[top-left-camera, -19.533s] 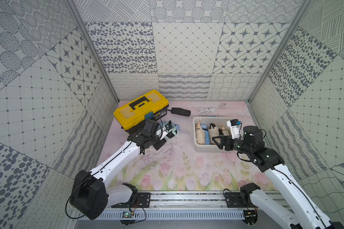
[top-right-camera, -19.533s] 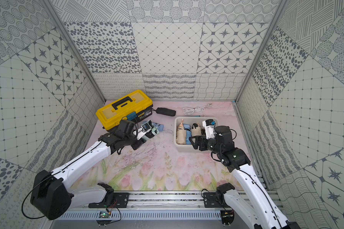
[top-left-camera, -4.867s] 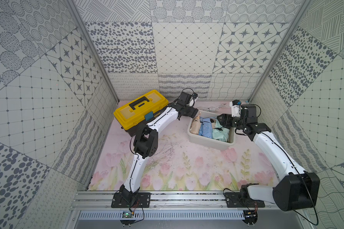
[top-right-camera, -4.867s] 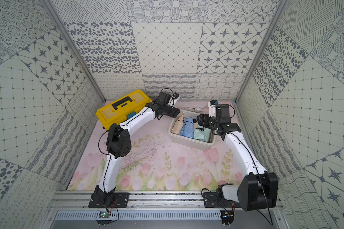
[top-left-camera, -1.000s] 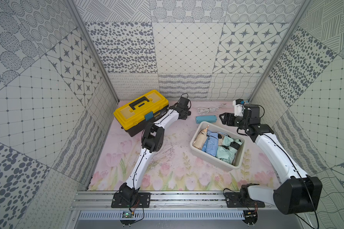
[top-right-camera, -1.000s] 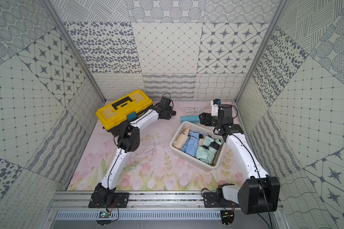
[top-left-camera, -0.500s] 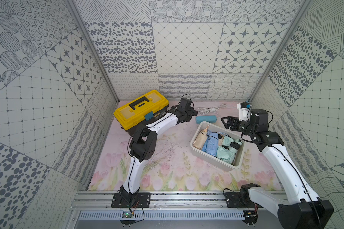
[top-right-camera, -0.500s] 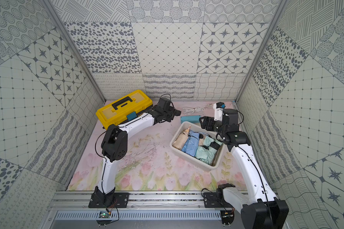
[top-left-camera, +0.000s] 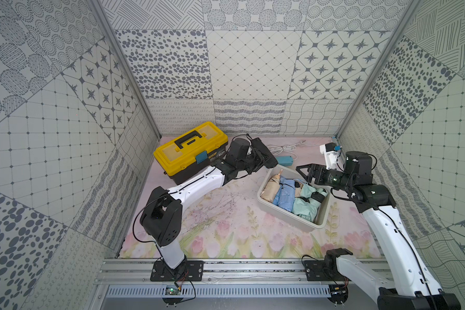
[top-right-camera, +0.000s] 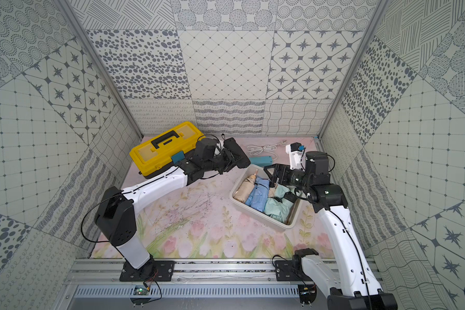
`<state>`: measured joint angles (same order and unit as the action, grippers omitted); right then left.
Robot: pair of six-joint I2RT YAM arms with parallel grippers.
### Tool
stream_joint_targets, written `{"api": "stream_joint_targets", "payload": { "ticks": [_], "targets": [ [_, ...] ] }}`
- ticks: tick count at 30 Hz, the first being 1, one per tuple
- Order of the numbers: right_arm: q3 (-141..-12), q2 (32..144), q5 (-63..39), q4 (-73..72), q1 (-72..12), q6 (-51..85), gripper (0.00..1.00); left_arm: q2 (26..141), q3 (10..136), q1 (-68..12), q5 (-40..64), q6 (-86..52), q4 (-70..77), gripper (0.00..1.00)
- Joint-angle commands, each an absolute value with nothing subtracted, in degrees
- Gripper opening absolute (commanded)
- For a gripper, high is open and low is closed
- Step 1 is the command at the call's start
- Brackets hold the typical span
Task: Put the umbrella into the storage box
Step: Place the umbrella in the storage box.
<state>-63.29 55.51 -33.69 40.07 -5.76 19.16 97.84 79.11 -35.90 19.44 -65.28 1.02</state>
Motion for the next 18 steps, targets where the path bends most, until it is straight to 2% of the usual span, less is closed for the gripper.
{"api": "stream_joint_targets", "payload": {
  "ticks": [1, 10, 18],
  "targets": [
    [-64.8, 54.8, -42.8, 40.3, -5.9, 20.2, 0.82, 92.4, 76.5, -36.7, 40.9, -41.2, 6.9, 0.19],
    [-64.5, 53.3, -48.5, 38.3, -5.8, 23.1, 0.89, 88.9, 75.1, -38.6, 56.0, -31.1, 2.8, 0.19],
    [-59.7, 53.7, -53.8, 27.7, -6.9, 30.3, 0.89, 90.3, 77.4, -40.8, 62.1, -26.5, -1.5, 0.16]
  ]
}}
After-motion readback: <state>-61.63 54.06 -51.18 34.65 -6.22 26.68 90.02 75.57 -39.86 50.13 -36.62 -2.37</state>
